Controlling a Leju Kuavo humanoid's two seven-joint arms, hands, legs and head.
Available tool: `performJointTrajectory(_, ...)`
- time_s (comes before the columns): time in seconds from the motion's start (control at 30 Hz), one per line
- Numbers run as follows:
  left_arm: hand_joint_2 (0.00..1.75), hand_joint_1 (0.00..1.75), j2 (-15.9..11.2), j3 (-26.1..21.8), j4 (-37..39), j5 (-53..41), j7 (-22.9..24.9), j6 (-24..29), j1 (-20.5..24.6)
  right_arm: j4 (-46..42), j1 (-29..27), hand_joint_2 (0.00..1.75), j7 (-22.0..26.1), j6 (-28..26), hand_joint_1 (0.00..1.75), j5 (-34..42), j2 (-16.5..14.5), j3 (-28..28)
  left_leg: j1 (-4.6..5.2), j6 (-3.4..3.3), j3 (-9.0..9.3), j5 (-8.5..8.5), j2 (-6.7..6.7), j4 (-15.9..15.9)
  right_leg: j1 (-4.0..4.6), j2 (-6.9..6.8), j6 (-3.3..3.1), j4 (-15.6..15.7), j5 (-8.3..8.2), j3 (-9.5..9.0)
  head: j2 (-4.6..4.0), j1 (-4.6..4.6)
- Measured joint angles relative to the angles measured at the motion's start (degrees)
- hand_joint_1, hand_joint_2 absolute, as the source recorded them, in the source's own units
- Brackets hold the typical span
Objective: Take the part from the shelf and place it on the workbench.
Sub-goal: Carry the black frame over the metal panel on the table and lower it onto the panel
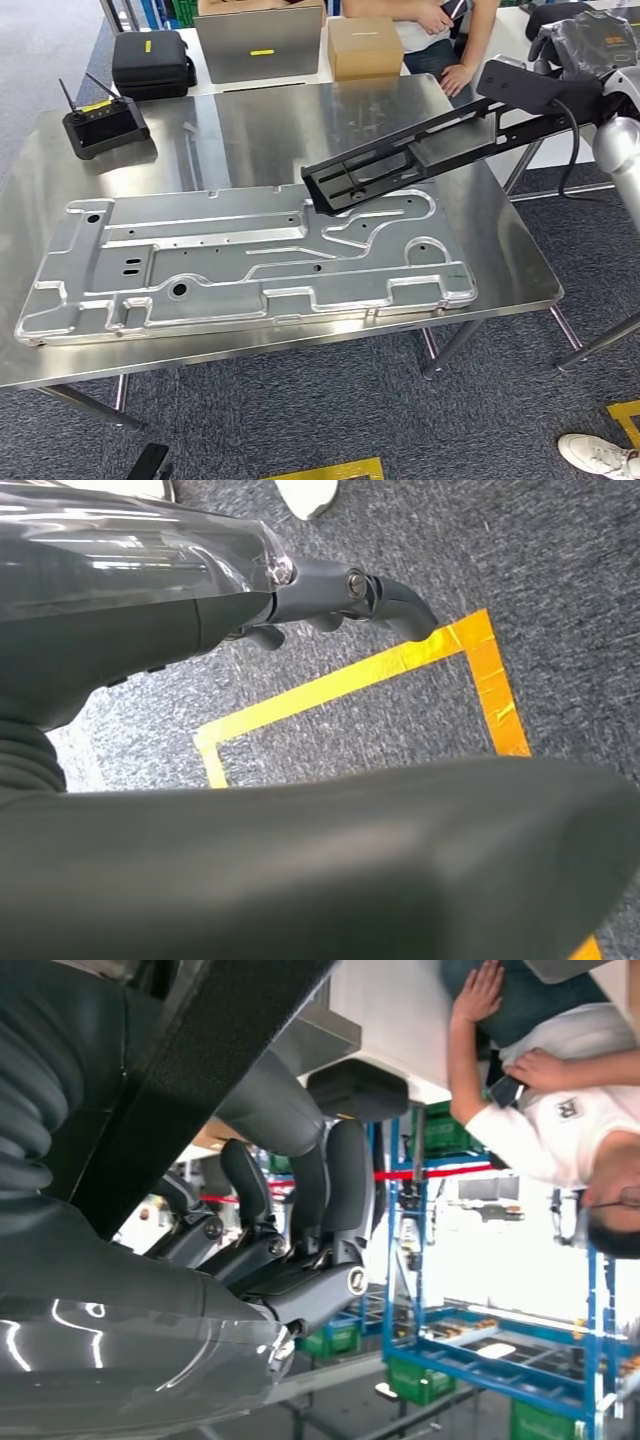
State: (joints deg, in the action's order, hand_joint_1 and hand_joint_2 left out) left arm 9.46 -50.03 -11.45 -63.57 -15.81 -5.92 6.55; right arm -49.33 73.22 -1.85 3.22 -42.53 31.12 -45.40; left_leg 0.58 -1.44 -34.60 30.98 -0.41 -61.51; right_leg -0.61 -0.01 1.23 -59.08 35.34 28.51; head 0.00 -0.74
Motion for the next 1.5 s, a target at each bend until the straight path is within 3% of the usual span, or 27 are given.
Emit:
performJointTrajectory(0.43,1.75,0.0,-1.33,0.02,0.0,-0.38,-0.84,0.81,-1.01,3.89,1.11,1.75,1.62,-2.34,1.75,0.16,2.34,2.76,0.0,0.0,0.03,0.0,0.01,0.0,0.01,0.0,0.0,0.0,-0.01,-0.03,0.0,0.0)
performJointTrajectory(0.8,1.75,0.0,-1.64,0.19,0.0,-1.07,-0.89,0.81,-1.04,5.89,-1.61,1.75,3.49,-4.04,1.75,-0.72,0.05,3.12,-0.01,0.0,0.03,0.0,0.0,0.0,0.02,0.0,0.0,0.0,0.0,-0.06,0.0,0.0)
performJointTrajectory(0.93,1.75,0.0,-1.73,0.21,0.0,-1.07,-0.86,0.78,-0.89,6.78,-3.15,1.75,3.9,-5.48,1.75,-1.06,-2.79,3.13,-0.01,0.0,0.04,0.0,0.03,0.01,0.02,0.05,0.0,-0.01,-0.01,-0.06,0.0,0.0)
performJointTrajectory(1.27,1.75,0.0,-2.56,0.35,0.0,-1.0,-0.76,0.46,-0.31,10.29,-4.12,1.75,3.64,-8.6,1.75,-2.7,-13.81,3.21,-0.14,0.02,0.1,-0.02,0.04,0.01,0.12,0.05,-0.01,-0.03,0.0,-0.09,0.0,0.0)
performJointTrajectory(1.5,1.75,0.0,-3.29,0.35,0.0,-0.87,-0.76,0.48,-0.33,11.77,-4.13,1.75,3.72,-9.32,1.75,-3.41,-16.77,3.57,-0.12,0.02,0.08,-0.02,0.04,0.01,0.11,0.03,-0.01,-0.03,0.0,-0.1,0.0,0.0)
